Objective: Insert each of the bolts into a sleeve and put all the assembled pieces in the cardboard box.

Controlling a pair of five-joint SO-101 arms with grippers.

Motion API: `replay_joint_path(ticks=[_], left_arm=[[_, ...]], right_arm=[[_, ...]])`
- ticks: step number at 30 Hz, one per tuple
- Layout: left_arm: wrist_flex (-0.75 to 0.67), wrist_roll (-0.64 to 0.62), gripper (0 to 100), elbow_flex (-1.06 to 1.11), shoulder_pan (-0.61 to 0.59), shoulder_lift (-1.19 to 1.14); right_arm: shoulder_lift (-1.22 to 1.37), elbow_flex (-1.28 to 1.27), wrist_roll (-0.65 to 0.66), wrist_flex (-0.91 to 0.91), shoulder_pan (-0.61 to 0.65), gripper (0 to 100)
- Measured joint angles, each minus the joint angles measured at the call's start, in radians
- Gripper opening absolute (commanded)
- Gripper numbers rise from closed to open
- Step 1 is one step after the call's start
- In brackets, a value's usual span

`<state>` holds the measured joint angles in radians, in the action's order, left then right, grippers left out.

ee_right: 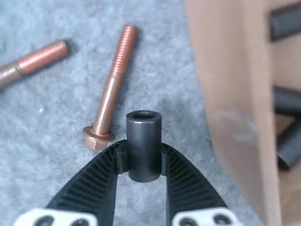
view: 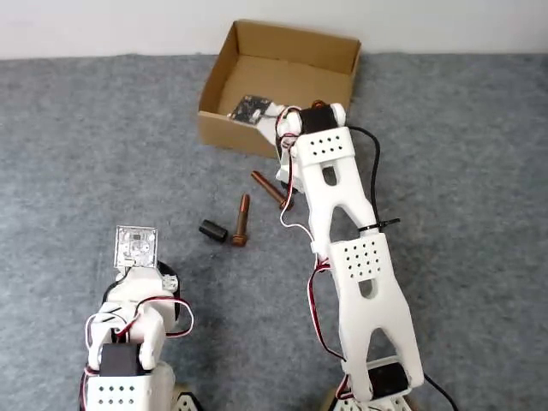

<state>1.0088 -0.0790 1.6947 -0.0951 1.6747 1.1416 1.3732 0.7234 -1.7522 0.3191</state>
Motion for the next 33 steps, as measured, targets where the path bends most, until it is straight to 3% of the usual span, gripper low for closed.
replay_joint_path(ticks=[7,18,33], left_arm=[[0.0,0.0,0,0.0,0.0,0.0],[0.0,0.0,0,0.0,0.0,0.0],[0.009,0.0,0,-0.002,0.0,0.0]], right_arm=[[-0.204,-0.267,-0.181,-0.002,0.0,0.9],[-0.73,-0.801,-0.609,-0.002,-0.002,0.9],[-1.464,-1.47,-0.965,0.002,-0.077,0.9]])
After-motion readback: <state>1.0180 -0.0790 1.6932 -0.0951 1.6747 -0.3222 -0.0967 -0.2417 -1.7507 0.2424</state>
